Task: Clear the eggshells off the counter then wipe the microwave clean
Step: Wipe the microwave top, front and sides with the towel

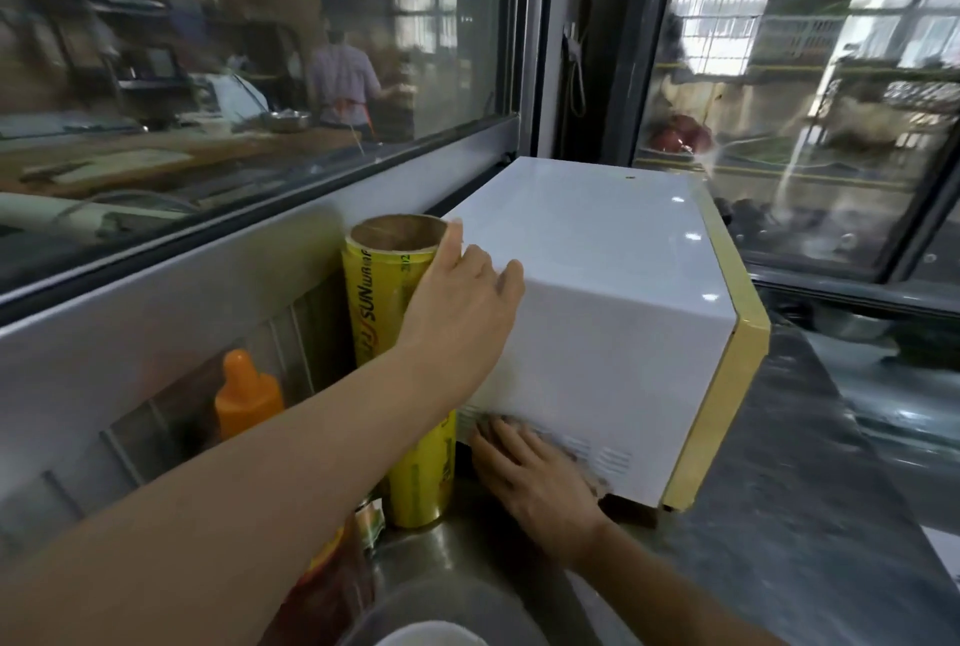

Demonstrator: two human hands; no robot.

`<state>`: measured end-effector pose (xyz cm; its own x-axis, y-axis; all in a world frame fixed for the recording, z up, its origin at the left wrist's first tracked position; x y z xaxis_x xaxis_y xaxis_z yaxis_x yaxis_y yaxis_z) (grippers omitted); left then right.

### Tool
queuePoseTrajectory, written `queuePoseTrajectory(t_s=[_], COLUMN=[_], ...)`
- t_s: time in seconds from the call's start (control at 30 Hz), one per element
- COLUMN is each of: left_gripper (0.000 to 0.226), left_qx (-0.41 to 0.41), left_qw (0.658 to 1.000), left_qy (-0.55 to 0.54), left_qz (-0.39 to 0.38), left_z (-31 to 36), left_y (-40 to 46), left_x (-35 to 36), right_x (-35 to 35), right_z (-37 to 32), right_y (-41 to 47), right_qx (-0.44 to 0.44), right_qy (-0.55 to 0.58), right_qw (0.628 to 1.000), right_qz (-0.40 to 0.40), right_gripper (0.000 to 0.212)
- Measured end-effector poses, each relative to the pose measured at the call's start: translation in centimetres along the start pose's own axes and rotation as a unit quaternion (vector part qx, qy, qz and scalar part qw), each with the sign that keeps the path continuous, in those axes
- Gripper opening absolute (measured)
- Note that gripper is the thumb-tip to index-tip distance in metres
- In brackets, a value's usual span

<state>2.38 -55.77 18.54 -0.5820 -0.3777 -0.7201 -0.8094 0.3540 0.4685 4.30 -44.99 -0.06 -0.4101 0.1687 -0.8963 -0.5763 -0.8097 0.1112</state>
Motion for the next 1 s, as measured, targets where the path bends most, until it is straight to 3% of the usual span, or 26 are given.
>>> queuePoseTrajectory(t_s=[0.17, 0.5, 0.67, 0.8, 0.9, 1.0], left_gripper=[0.057, 0.051, 0.056, 0.055, 0.054, 0.058], left_qx=[-0.006, -0.050, -0.062, -0.074, -0.082, -0.093], left_qw=[1.000, 0.999, 0.998, 0.997, 0.996, 0.995], left_qy=[0.007, -0.003, 0.007, 0.005, 0.006, 0.007], left_qz=[0.011, -0.005, -0.017, -0.022, -0.031, -0.046], left_z=[0.7, 1.6, 1.9, 2.1, 2.3, 2.4], left_y=[0.2, 0.0, -0.1, -0.2, -0.2, -0.1], left_x=[0.1, 0.0, -0.3, -0.4, -0.6, -0.7], right_x=[1.8, 2.4, 1.8, 1.3, 1.4, 1.8], right_z=[0.6, 2.4, 3.2, 3.6, 3.7, 4.2], right_y=[1.9, -5.0, -10.6, -12.9, -14.3, -15.6], right_qx=[-0.087, -0.063, -0.063, -0.061, -0.063, -0.054], right_qy=[-0.080, -0.157, -0.161, -0.114, -0.128, -0.126], right_qw=[0.991, 0.980, 0.980, 0.987, 0.986, 0.980], right_qz=[-0.063, -0.108, -0.102, -0.095, -0.089, -0.140], right_gripper=[0.029, 0.080, 0.080, 0.105, 0.088, 0.109])
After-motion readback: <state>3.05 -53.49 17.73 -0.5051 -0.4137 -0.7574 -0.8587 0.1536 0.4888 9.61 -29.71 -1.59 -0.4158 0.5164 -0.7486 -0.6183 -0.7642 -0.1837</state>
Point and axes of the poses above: each hand's wrist, its own y-axis towards the middle knuckle, its own x-axis out of the palm, z = x × y, the point moved 2 cm from there along y, towards the middle knuckle, and after that the axes turned 15 degrees about -x, right-handed, at the moved point
